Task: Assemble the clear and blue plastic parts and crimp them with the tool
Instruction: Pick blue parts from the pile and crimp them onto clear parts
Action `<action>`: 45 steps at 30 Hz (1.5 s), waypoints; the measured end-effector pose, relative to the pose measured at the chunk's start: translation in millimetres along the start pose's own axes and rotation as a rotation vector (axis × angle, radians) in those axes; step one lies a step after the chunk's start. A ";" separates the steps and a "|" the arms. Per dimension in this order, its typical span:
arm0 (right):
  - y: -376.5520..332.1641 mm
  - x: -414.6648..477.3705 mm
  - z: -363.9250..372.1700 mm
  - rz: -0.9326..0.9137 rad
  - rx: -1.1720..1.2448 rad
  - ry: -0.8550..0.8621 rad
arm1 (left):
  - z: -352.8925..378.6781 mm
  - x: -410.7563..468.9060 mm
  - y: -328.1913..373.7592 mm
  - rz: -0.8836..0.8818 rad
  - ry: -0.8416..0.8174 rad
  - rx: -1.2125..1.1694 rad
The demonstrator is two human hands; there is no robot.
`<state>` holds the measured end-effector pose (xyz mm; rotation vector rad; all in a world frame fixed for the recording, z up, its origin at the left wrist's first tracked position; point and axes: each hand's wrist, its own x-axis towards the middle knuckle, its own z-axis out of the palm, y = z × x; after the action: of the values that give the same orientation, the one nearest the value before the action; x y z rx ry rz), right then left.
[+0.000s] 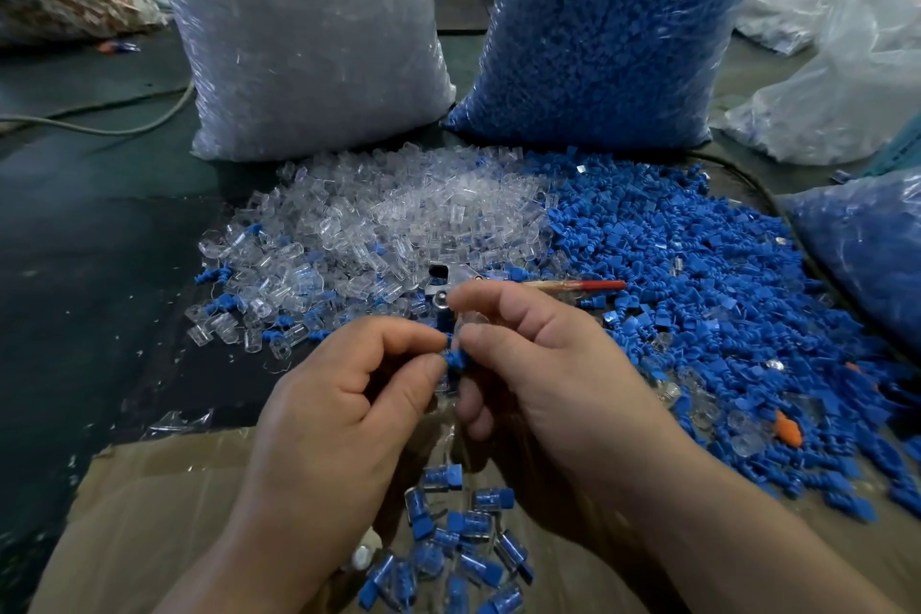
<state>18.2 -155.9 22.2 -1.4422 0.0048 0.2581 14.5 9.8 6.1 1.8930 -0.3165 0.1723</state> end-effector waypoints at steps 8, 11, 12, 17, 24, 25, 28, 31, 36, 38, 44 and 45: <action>-4.8 -4.2 4.0 0.093 0.278 -0.060 | 2.3 -0.8 -2.3 -0.030 0.031 -0.091; -6.7 -7.4 2.1 0.076 0.157 -0.115 | -0.8 0.0 -2.9 -0.036 0.005 -0.010; -6.8 -8.3 2.4 0.072 0.113 -0.126 | -0.7 0.0 -2.8 -0.050 -0.007 -0.017; -7.4 -11.0 2.6 0.030 -0.151 -0.093 | 0.0 -1.7 -2.8 -0.121 -0.071 -0.160; -12.1 -15.4 -3.2 -0.012 -0.402 -0.047 | -5.3 0.1 -9.2 -0.103 -0.115 -0.145; -13.3 -16.2 -4.6 -0.007 -0.390 -0.051 | -5.9 1.2 -8.5 -0.068 -0.122 -0.103; -14.1 -18.7 -7.5 0.001 -0.384 -0.078 | -8.3 1.7 -8.7 -0.079 -0.154 -0.101; -13.6 -18.1 -8.9 0.003 -0.255 -0.062 | -10.6 -0.4 -11.8 -0.166 -0.118 -0.115; -12.8 -12.2 -12.8 0.081 0.283 0.006 | -14.2 1.2 -5.5 -0.260 -0.027 -0.332; -11.9 -11.7 -11.9 0.106 0.353 0.001 | -13.6 -0.1 -0.4 -0.258 -0.073 -0.340; -13.8 -15.1 -7.1 0.079 0.232 -0.013 | -9.6 0.0 0.0 -0.186 0.020 -0.081; -14.1 -16.0 -5.9 0.058 0.163 -0.004 | -10.9 1.1 -0.9 -0.160 0.044 -0.003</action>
<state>6.0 -165.9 37.7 -1.2806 0.0633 0.3019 16.2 20.1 9.2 1.8995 -0.1345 0.1053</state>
